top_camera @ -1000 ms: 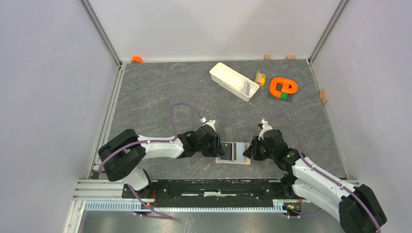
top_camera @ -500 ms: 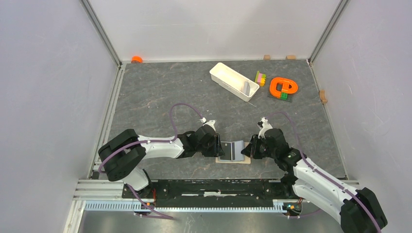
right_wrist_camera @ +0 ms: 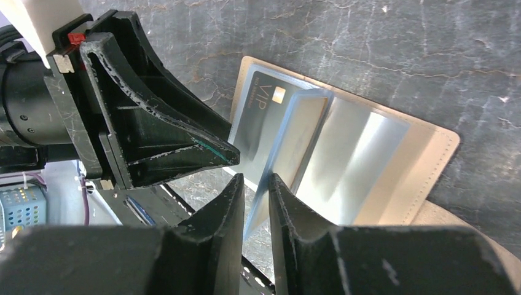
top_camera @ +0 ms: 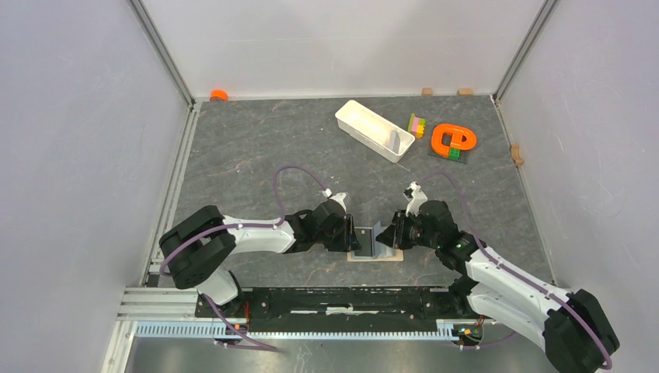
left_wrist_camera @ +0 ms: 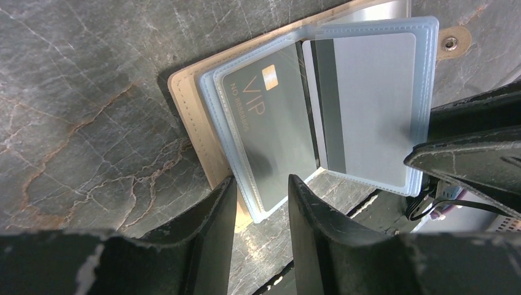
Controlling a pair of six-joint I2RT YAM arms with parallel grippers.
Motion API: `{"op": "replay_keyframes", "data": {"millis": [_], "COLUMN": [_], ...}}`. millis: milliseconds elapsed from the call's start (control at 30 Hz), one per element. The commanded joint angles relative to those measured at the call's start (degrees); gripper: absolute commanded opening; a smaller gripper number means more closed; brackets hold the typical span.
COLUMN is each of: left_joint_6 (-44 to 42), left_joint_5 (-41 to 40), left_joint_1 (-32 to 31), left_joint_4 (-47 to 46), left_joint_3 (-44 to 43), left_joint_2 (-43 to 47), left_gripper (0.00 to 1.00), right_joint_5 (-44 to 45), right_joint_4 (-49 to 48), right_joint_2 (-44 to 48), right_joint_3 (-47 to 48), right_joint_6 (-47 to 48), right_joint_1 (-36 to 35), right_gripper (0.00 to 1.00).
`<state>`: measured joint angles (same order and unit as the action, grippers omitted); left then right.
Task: Put the credit cards into the card holder
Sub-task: Turn over the card slot in the card holder.
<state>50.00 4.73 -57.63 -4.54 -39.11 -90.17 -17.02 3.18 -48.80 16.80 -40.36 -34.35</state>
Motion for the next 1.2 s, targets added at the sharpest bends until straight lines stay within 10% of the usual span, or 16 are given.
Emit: {"op": "replay_keyframes", "data": {"millis": [0,500,1167], "left_joint_6": [0.1,0.28,-0.75], "left_joint_5": [0.76,0.64,-3.11], "left_joint_1": [-0.45,-0.47,-0.14], "left_joint_4": [-0.65,-0.91,3.91], "left_joint_3": [-1.07,-0.87,-0.98], "left_joint_2": [-0.97,-0.85,4.28], "left_gripper": [0.43,0.43,0.58], "right_joint_5": [-1.17,5.44,32.68], "right_joint_4": [-5.09,-3.35,26.86], "right_joint_2": [-1.48,-5.76,-0.39], "right_joint_3": [2.72,3.43,8.91], "right_joint_6": [0.96,1.41,2.88], "right_joint_1": [-1.52,-5.64,-5.56], "right_gripper": [0.26,0.28,0.39]}}
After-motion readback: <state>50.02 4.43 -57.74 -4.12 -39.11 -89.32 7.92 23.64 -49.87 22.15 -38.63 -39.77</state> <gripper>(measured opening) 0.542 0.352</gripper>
